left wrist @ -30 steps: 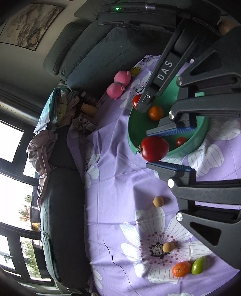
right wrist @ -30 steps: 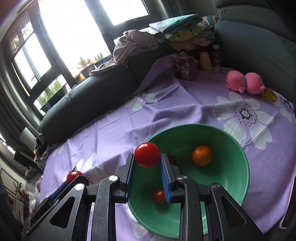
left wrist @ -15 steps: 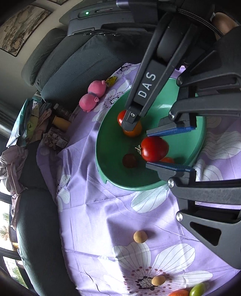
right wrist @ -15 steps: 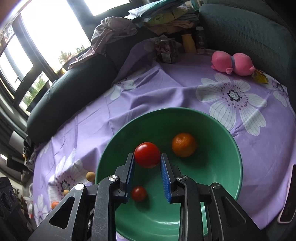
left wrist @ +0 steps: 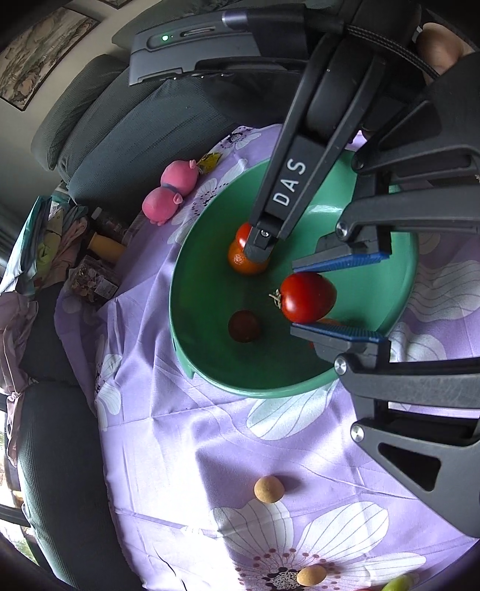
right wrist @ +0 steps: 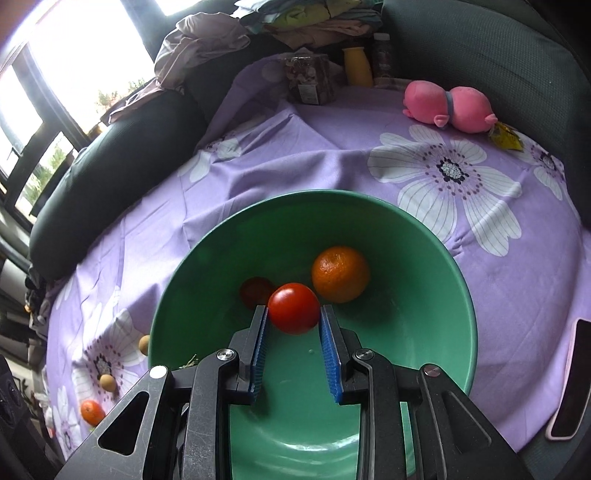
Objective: Organize fruits
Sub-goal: 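Open the right gripper to drop the tomato into the bowl, then move the right gripper over a small tan round fruit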
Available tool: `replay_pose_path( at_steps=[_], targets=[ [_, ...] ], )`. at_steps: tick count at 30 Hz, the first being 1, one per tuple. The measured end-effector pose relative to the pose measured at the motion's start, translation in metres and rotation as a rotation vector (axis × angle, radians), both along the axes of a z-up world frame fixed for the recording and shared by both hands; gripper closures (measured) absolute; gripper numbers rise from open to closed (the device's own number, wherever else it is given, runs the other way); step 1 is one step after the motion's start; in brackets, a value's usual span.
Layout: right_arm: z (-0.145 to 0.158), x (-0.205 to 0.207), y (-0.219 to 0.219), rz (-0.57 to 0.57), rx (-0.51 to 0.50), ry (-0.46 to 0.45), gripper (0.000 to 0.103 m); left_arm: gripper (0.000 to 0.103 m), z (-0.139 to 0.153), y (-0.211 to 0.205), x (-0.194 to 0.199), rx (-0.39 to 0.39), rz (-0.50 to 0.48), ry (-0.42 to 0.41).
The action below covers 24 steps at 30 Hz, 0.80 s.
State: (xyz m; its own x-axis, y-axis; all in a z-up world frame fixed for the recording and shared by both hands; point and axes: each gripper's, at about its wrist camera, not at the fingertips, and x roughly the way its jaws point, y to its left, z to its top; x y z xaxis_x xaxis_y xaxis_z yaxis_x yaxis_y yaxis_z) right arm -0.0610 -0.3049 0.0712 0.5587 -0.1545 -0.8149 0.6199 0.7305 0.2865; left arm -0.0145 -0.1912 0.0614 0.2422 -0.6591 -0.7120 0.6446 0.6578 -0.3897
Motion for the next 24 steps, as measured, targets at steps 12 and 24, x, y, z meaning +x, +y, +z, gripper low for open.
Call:
replay_pose_path(
  at_steps=[12,24],
  targets=[
    [-0.006,0.001,-0.002,-0.012,-0.005,0.039,0.073,0.076,-0.001,-0.003,-0.001,0.02,0.005,-0.016],
    [0.005,-0.008,-0.005,-0.027,-0.015,-0.039,0.067,0.041,0.013,0.01,-0.004,-0.036,0.012,-0.042]
  ],
)
